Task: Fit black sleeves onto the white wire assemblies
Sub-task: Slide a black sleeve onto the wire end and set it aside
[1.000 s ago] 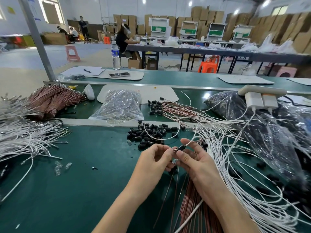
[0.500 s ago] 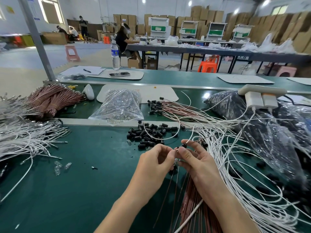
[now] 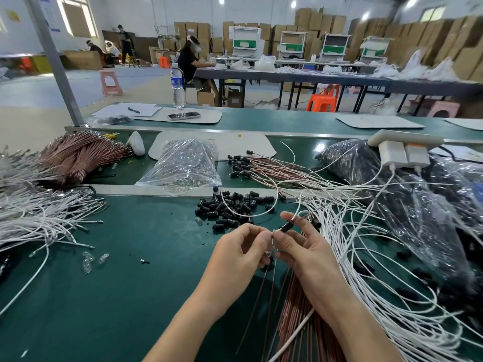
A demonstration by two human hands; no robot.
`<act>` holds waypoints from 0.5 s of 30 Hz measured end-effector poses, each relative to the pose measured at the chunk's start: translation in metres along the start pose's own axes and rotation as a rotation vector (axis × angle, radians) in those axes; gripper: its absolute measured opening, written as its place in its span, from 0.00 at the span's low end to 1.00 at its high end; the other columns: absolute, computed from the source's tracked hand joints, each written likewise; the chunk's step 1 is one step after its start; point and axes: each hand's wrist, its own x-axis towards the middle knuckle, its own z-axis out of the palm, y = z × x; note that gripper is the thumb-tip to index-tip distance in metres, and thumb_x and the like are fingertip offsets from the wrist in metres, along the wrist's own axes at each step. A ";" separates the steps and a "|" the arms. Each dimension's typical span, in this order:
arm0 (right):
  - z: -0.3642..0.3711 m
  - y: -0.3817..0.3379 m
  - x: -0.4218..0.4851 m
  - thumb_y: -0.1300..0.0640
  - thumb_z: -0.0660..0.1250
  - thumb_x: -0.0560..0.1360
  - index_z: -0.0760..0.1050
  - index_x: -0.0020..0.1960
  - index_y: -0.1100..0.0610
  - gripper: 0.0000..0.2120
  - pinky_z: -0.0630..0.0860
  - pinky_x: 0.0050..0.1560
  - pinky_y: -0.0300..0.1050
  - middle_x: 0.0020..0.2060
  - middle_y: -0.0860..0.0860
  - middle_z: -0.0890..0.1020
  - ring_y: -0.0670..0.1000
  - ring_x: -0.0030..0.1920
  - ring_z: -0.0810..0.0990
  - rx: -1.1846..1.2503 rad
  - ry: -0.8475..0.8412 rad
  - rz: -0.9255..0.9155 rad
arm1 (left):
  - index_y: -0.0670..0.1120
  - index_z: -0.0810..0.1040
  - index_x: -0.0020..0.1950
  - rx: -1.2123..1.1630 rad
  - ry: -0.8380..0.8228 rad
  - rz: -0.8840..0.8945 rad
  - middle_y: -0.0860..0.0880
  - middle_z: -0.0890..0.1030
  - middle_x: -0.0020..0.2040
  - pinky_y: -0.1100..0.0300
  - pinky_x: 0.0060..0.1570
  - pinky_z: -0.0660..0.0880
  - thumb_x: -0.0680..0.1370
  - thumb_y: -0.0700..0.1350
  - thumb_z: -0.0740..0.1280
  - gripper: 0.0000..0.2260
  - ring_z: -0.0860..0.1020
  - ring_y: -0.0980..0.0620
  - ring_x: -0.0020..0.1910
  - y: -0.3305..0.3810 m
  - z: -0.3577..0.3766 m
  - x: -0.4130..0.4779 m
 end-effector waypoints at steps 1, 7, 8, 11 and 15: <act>0.000 0.000 0.000 0.56 0.77 0.67 0.84 0.52 0.44 0.15 0.81 0.45 0.40 0.41 0.53 0.82 0.53 0.44 0.82 -0.010 -0.001 -0.004 | 0.49 0.82 0.49 -0.009 0.003 -0.003 0.50 0.84 0.42 0.60 0.42 0.80 0.82 0.46 0.66 0.06 0.83 0.52 0.39 0.000 0.000 0.000; 0.000 0.002 0.000 0.57 0.76 0.68 0.83 0.54 0.44 0.16 0.79 0.43 0.38 0.37 0.51 0.79 0.50 0.42 0.81 -0.069 -0.012 -0.035 | 0.47 0.82 0.48 -0.051 0.001 -0.032 0.51 0.84 0.40 0.61 0.43 0.81 0.82 0.45 0.67 0.06 0.83 0.53 0.38 0.001 -0.001 0.001; 0.000 0.003 0.000 0.57 0.76 0.68 0.83 0.54 0.44 0.16 0.79 0.43 0.38 0.37 0.50 0.79 0.50 0.41 0.80 -0.083 -0.007 -0.042 | 0.47 0.82 0.48 -0.050 -0.002 -0.035 0.51 0.84 0.39 0.60 0.43 0.81 0.82 0.45 0.67 0.06 0.83 0.53 0.38 0.001 -0.001 0.001; -0.001 0.004 0.001 0.55 0.76 0.68 0.82 0.55 0.43 0.17 0.79 0.43 0.37 0.35 0.47 0.79 0.48 0.39 0.81 -0.154 0.001 -0.069 | 0.46 0.81 0.47 -0.040 -0.017 -0.043 0.48 0.84 0.39 0.59 0.44 0.81 0.82 0.45 0.68 0.06 0.83 0.53 0.39 0.001 -0.003 0.001; -0.001 0.004 0.001 0.53 0.78 0.65 0.83 0.54 0.43 0.18 0.78 0.42 0.37 0.34 0.47 0.80 0.47 0.39 0.81 -0.151 0.009 -0.075 | 0.46 0.81 0.48 -0.033 -0.022 -0.044 0.48 0.85 0.40 0.59 0.44 0.81 0.81 0.45 0.68 0.05 0.83 0.52 0.40 0.001 -0.003 0.000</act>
